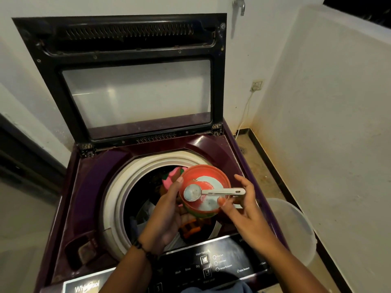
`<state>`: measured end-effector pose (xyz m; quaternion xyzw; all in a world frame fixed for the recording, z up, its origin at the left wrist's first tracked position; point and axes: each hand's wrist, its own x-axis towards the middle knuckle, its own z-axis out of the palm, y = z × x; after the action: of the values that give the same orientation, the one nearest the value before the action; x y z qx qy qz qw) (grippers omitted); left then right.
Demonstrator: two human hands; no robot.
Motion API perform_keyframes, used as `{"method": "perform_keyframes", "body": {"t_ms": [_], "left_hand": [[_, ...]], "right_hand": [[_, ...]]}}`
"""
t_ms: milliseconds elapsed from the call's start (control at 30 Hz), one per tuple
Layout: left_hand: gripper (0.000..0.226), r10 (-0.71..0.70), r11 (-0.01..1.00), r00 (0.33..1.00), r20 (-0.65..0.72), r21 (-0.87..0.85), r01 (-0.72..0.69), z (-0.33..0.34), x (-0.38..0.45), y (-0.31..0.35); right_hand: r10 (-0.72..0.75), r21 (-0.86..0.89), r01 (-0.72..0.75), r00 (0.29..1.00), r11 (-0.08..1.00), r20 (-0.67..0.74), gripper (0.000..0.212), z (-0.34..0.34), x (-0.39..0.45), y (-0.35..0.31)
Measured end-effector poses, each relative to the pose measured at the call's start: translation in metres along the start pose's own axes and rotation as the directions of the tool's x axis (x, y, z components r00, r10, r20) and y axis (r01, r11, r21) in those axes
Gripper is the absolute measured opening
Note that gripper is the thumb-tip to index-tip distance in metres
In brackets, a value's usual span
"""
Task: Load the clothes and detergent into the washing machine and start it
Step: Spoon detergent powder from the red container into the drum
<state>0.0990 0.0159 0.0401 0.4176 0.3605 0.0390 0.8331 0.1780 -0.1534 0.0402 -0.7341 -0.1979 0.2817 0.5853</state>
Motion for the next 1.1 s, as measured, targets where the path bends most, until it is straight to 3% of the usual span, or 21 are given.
{"method": "perform_keyframes", "body": {"t_ms": [133,267,433,667,733,867,1100], "left_hand": [[0.044,0.034,0.999,0.999,0.006,-0.021,-0.034,-0.004,-0.005,0.003],[0.037,0.042,0.999,0.998,0.035,-0.001,-0.042,-0.002,-0.011,0.001],[0.047,0.05,0.996,0.996,0.073,0.07,-0.055,0.001,-0.014,0.001],[0.071,0.153,0.975,0.986,0.072,0.153,-0.163,-0.001,-0.014,0.003],[0.065,0.252,0.954,0.968,0.006,0.165,-0.249,-0.001,-0.012,0.001],[0.032,0.476,0.874,0.873,-0.103,0.165,-0.457,-0.001,-0.013,0.001],[0.019,0.569,0.814,0.801,-0.187,0.265,-0.517,-0.003,-0.014,-0.001]], "right_hand": [[-0.015,-0.029,0.017,0.997,0.999,0.082,0.122,0.004,0.001,0.006],[-0.08,-0.086,0.087,0.993,0.992,0.085,0.135,0.013,-0.001,0.001],[-0.219,-0.114,0.218,0.976,0.969,-0.001,0.105,0.015,0.003,-0.003],[-0.26,-0.153,0.247,0.963,0.957,-0.074,0.099,0.01,0.005,-0.004],[-0.26,-0.142,0.248,0.963,0.958,-0.073,0.101,0.008,0.005,-0.006],[-0.267,-0.128,0.257,0.961,0.958,-0.075,0.1,0.005,0.006,-0.011],[-0.288,-0.079,0.283,0.956,0.956,-0.063,0.095,-0.004,0.007,-0.017]]}}
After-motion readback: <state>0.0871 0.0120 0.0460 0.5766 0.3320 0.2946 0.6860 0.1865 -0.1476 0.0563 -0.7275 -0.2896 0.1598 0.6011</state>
